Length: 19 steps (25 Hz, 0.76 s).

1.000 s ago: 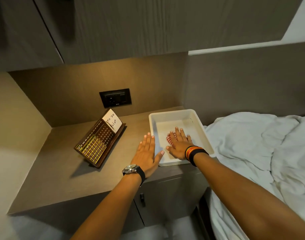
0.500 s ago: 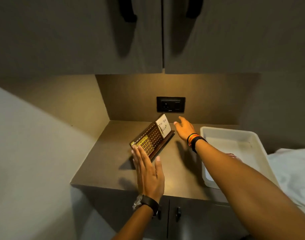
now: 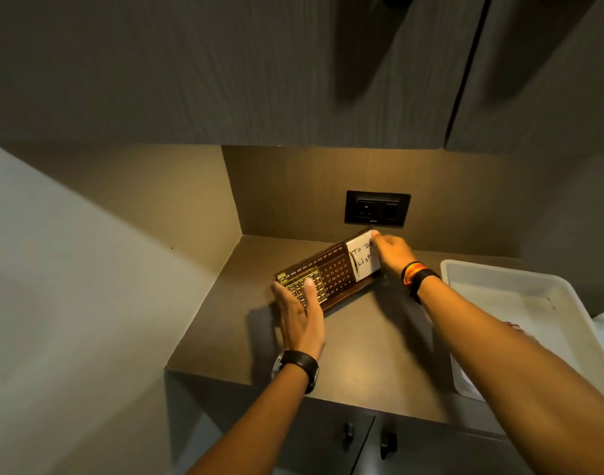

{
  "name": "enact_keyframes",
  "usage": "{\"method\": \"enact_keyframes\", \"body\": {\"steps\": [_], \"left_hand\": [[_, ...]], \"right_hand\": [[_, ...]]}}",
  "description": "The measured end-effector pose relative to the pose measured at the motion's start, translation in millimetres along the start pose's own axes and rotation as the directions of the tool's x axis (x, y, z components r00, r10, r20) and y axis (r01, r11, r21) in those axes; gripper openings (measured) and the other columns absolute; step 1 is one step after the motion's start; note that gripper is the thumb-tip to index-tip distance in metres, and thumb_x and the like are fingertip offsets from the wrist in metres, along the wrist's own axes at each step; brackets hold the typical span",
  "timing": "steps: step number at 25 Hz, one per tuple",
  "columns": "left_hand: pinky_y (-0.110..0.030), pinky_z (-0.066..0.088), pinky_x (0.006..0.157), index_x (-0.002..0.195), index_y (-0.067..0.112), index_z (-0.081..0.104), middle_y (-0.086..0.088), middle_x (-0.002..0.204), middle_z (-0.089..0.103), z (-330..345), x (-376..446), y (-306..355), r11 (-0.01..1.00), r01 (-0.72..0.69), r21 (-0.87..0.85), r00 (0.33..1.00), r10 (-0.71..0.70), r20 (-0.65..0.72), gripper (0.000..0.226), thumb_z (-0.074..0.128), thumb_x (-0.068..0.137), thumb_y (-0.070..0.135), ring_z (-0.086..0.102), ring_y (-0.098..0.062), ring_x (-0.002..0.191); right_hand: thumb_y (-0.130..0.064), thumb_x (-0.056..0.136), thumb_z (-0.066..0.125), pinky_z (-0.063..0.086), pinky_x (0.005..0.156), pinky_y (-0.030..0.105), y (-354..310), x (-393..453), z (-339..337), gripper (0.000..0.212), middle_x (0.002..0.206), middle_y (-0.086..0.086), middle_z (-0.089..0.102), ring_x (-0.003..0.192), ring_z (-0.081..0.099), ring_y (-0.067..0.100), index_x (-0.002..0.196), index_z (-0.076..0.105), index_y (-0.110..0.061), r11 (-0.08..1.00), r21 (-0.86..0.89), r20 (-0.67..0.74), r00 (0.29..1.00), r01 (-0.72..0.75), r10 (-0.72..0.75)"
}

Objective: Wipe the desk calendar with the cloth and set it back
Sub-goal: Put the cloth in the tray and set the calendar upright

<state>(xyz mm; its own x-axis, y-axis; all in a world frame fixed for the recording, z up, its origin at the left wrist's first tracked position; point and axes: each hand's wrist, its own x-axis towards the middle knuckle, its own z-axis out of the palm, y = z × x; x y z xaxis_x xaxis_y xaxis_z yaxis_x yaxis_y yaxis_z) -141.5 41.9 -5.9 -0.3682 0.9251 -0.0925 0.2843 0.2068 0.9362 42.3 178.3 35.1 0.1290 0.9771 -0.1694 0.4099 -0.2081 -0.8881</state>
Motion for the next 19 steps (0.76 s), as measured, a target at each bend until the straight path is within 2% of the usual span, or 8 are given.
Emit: {"method": "enact_keyframes", "body": {"steps": [2, 3, 6, 9, 13, 15, 17, 19], "left_hand": [[-0.035, 0.044, 0.102, 0.164, 0.024, 0.001, -0.011, 0.163, 0.035, -9, 31, 9, 0.998, 0.016, -0.060, 1.000, -0.017, -0.017, 0.082, 0.031, 0.100, 0.066, 0.048, -0.031, 0.139], [-0.037, 0.044, 0.104, 0.164, 0.024, 0.007, -0.011, 0.162, 0.038, -10, 45, 16, 0.998, 0.012, -0.062, 1.000, -0.014, -0.026, 0.080, 0.031, 0.101, 0.066, 0.048, -0.032, 0.139], [-0.049, 0.039, 0.115, 0.162, 0.023, 0.018, -0.009, 0.162, 0.040, -5, 72, 30, 1.000, -0.017, -0.026, 1.000, 0.016, -0.020, 0.076, 0.031, 0.101, 0.066, 0.043, -0.034, 0.143], [-0.052, 0.041, 0.113, 0.159, 0.026, 0.025, -0.010, 0.157, 0.046, 6, 79, 30, 0.999, -0.030, -0.043, 0.999, 0.031, 0.032, 0.074, 0.031, 0.099, 0.069, 0.047, -0.036, 0.140], [-0.054, 0.038, 0.114, 0.161, 0.027, 0.020, -0.010, 0.162, 0.039, 9, 85, 21, 1.000, -0.012, -0.009, 0.995, 0.013, 0.096, 0.081, 0.026, 0.096, 0.075, 0.042, -0.036, 0.144], [-0.056, 0.036, 0.116, 0.162, 0.026, 0.018, -0.010, 0.164, 0.036, 8, 88, 19, 1.000, 0.003, 0.030, 0.993, -0.006, 0.116, 0.083, 0.023, 0.096, 0.076, 0.040, -0.037, 0.146], [-0.057, 0.030, 0.119, 0.163, 0.024, 0.012, -0.010, 0.167, 0.029, 5, 87, 23, 0.994, -0.001, 0.107, 0.992, -0.013, 0.127, 0.084, 0.020, 0.097, 0.074, 0.034, -0.038, 0.149], [-0.054, 0.025, 0.121, 0.164, 0.021, 0.004, -0.008, 0.170, 0.019, -3, 80, 25, 0.987, -0.049, 0.152, 0.993, 0.032, 0.117, 0.083, 0.020, 0.099, 0.071, 0.026, -0.036, 0.153]], "right_hand": [[-0.045, 0.107, 0.042, 0.048, 0.068, 0.024, 11, -18, -5, 0.041, 0.107, 0.005, 0.068, 0.090, 0.066, 0.012, 0.112, 0.068, -0.013, 0.998, 0.060, -0.059, 0.998, -0.004, 0.008], [-0.044, 0.107, 0.042, 0.046, 0.062, 0.019, 17, -27, -7, 0.037, 0.102, 0.001, 0.068, 0.083, 0.062, 0.004, 0.108, 0.066, -0.017, 0.996, 0.094, -0.072, 0.997, -0.013, 0.020], [-0.041, 0.108, 0.042, 0.045, 0.053, 0.011, 34, -49, -11, 0.033, 0.094, -0.004, 0.067, 0.078, 0.062, 0.002, 0.106, 0.066, -0.019, 0.988, 0.148, -0.129, 0.990, -0.037, 0.057], [-0.040, 0.108, 0.042, 0.048, 0.062, 0.018, 44, -59, -11, 0.036, 0.103, 0.001, 0.069, 0.087, 0.067, 0.014, 0.118, 0.066, -0.015, 0.983, 0.178, -0.161, 0.984, -0.051, 0.080], [-0.041, 0.108, 0.041, 0.045, 0.059, 0.016, 50, -58, -10, 0.036, 0.106, 0.003, 0.070, 0.076, 0.062, 0.000, 0.115, 0.065, -0.014, 0.982, 0.166, -0.182, 0.976, -0.086, 0.116], [-0.040, 0.108, 0.042, 0.046, 0.061, 0.016, 50, -59, -9, 0.033, 0.116, 0.007, 0.073, 0.078, 0.063, 0.002, 0.112, 0.065, -0.016, 0.985, 0.147, -0.197, 0.973, -0.089, 0.117], [-0.039, 0.109, 0.042, 0.054, 0.076, 0.023, 49, -64, -9, 0.033, 0.132, 0.012, 0.069, 0.096, 0.069, 0.015, 0.123, 0.062, -0.016, 0.986, 0.141, -0.172, 0.978, -0.091, 0.115], [-0.038, 0.108, 0.044, 0.051, 0.100, 0.034, 38, -79, -10, 0.051, 0.151, 0.014, 0.055, 0.127, 0.061, 0.027, 0.151, 0.045, -0.011, 0.983, 0.138, -0.192, 0.970, -0.121, 0.146]]}}
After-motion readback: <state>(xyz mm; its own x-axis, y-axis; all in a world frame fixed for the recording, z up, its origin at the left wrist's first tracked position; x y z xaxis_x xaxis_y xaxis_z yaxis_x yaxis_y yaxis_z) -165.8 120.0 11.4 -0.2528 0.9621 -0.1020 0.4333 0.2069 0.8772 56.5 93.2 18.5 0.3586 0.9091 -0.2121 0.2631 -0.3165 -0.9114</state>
